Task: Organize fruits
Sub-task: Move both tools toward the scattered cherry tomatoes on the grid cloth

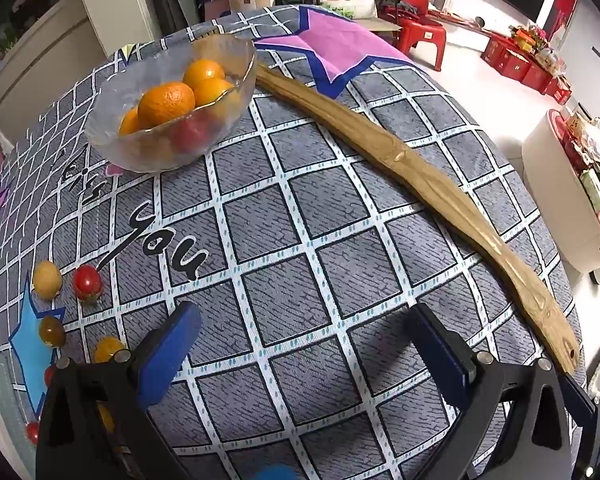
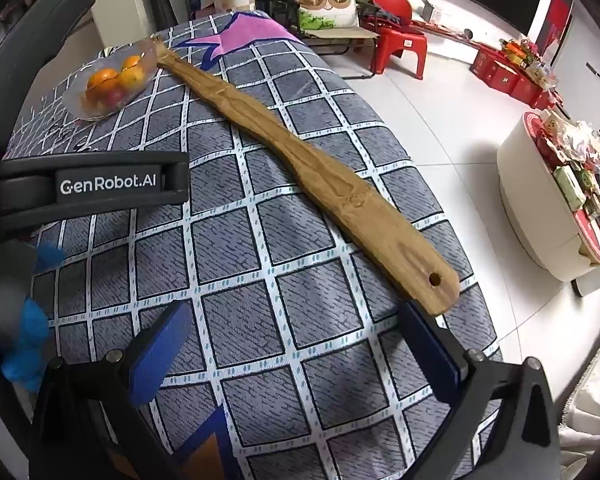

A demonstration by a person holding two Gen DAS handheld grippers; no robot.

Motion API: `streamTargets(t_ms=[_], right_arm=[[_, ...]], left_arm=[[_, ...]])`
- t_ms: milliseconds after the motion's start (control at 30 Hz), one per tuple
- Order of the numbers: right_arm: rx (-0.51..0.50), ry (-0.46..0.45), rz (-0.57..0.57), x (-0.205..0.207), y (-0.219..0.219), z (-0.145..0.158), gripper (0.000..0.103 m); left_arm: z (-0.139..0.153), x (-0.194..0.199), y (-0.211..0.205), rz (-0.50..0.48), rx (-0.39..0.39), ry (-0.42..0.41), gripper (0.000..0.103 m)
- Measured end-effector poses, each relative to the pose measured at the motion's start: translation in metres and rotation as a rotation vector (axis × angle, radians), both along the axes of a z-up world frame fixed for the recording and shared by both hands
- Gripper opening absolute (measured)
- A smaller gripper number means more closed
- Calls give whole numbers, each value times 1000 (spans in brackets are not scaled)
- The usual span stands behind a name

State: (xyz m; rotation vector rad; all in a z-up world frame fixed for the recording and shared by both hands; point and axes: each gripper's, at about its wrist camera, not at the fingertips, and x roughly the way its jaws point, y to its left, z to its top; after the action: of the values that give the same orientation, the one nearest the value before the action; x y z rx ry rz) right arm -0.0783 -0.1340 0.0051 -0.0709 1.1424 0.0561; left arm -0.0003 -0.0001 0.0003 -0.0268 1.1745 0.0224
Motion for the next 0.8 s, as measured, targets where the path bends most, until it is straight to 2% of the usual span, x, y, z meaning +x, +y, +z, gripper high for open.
streamTargets(t_ms=[100, 200, 267, 367, 467, 533, 633, 733, 800], right_arm=[[-3, 21, -5, 1, -3, 1, 103], [-23, 96, 0, 17, 3, -9, 103], [-31, 128, -1, 30, 8, -14, 103], [-30, 117, -9, 16, 4, -5, 103], [-17, 101, 9, 8, 14, 5, 103], [-15, 99, 25, -1, 27, 13, 103], [-8, 118, 61, -12, 46, 22, 103], [-2, 143, 101, -29, 67, 23, 103], [7, 162, 125, -39, 80, 23, 103]], left_arm=[[-2, -3, -1, -13, 2, -3, 103], [-5, -3, 2, -29, 5, 47, 103], [8, -21, 11, -37, -12, -29, 103], [27, -54, 29, -40, -52, -118, 103], [41, -89, 56, -26, -81, -146, 103], [43, -100, 74, -13, -75, -96, 103], [40, -140, 103, 28, -17, -40, 103], [31, -179, 127, 73, -9, 11, 103], [21, -194, 142, 114, -33, 52, 103]])
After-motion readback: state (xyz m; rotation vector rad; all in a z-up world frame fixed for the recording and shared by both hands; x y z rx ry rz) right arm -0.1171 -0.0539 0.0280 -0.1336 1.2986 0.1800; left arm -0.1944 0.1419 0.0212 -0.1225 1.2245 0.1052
